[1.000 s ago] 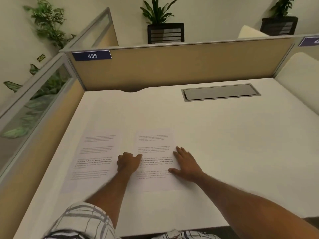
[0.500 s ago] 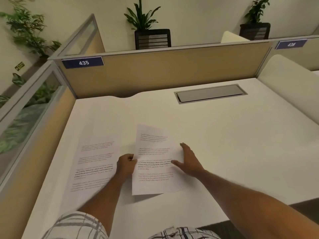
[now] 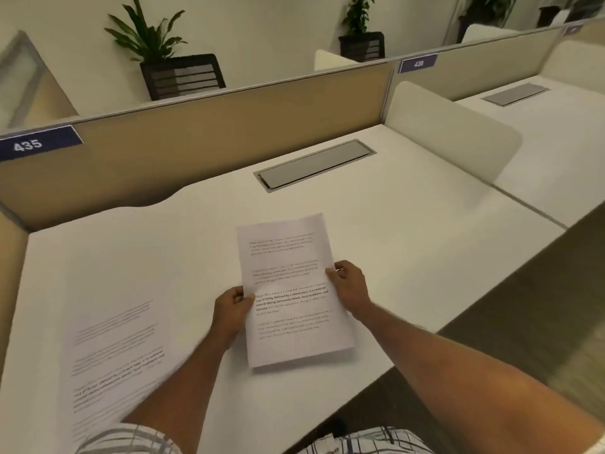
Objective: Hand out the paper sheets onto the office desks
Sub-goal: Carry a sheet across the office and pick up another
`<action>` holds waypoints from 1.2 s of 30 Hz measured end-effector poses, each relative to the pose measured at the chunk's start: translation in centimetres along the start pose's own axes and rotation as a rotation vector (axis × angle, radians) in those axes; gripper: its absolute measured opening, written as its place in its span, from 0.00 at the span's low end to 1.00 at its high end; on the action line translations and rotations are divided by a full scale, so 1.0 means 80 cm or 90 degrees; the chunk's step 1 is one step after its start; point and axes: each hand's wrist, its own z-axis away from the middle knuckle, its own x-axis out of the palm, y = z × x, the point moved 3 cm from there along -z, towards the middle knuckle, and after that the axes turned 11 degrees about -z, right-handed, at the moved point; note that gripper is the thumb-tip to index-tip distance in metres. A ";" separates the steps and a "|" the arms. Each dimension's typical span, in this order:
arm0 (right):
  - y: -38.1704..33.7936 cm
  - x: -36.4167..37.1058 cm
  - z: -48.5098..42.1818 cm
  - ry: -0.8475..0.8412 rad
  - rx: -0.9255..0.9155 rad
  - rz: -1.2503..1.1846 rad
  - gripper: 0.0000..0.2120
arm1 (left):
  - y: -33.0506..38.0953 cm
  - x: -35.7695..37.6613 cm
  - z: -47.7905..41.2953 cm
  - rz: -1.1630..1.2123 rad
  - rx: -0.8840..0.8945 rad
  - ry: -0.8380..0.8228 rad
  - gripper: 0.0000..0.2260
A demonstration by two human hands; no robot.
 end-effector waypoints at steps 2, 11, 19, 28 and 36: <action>0.001 -0.028 0.008 0.048 0.002 -0.009 0.06 | 0.016 0.026 -0.007 -0.023 0.030 -0.020 0.06; 0.027 -0.214 0.031 0.252 0.013 -0.030 0.08 | 0.123 0.219 -0.023 -0.175 0.165 -0.107 0.17; 0.058 -0.412 0.039 0.416 -0.006 -0.067 0.07 | 0.214 0.447 0.012 -0.296 0.298 -0.143 0.20; 0.085 -0.664 0.051 0.559 -0.018 -0.053 0.08 | 0.315 0.703 0.079 -0.325 0.406 -0.264 0.19; 0.110 -0.815 0.050 0.658 0.027 -0.061 0.08 | 0.375 0.886 0.104 -0.344 0.461 -0.371 0.17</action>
